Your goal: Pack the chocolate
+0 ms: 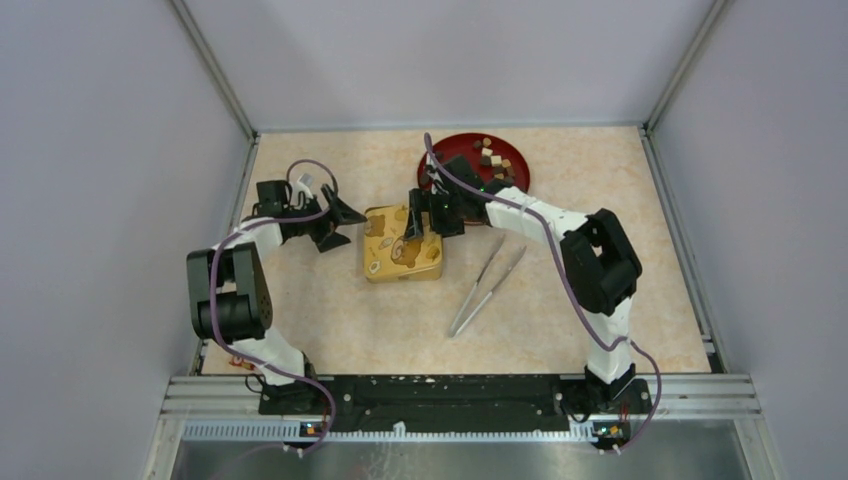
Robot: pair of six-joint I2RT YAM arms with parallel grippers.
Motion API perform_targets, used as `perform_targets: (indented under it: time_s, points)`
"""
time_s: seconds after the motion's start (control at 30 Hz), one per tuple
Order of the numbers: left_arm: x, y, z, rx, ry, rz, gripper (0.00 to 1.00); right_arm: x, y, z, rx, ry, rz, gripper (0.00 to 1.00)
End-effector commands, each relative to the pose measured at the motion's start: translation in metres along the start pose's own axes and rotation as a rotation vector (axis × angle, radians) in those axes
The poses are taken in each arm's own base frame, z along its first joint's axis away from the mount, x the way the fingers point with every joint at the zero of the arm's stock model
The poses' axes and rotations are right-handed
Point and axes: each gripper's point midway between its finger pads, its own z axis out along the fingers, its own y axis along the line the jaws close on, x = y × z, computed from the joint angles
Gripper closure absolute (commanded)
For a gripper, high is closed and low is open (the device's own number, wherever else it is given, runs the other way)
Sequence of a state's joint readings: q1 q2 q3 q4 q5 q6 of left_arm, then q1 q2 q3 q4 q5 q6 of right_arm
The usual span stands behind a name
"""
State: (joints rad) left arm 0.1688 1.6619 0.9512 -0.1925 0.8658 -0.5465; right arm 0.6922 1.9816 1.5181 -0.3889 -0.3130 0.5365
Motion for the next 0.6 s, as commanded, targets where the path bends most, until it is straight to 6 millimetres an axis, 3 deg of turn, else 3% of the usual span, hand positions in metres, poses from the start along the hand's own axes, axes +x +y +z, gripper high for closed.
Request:
perform_targets:
  time_s: [0.0, 0.2, 0.57]
  points:
    - [0.006, 0.0, 0.007, 0.009, 0.019, 0.035, 0.03, -0.034, 0.026, -0.028, -0.016, -0.09, -0.089, 0.16]
    - [0.007, -0.001, 0.006, 0.015, 0.023, 0.041, 0.07, -0.036, 0.027, -0.026, -0.014, -0.076, -0.098, 0.16]
    - [0.004, -0.002, 0.008, 0.021, 0.026, 0.044, 0.08, -0.036, 0.008, -0.028, 0.119, -0.038, -0.18, 0.16]
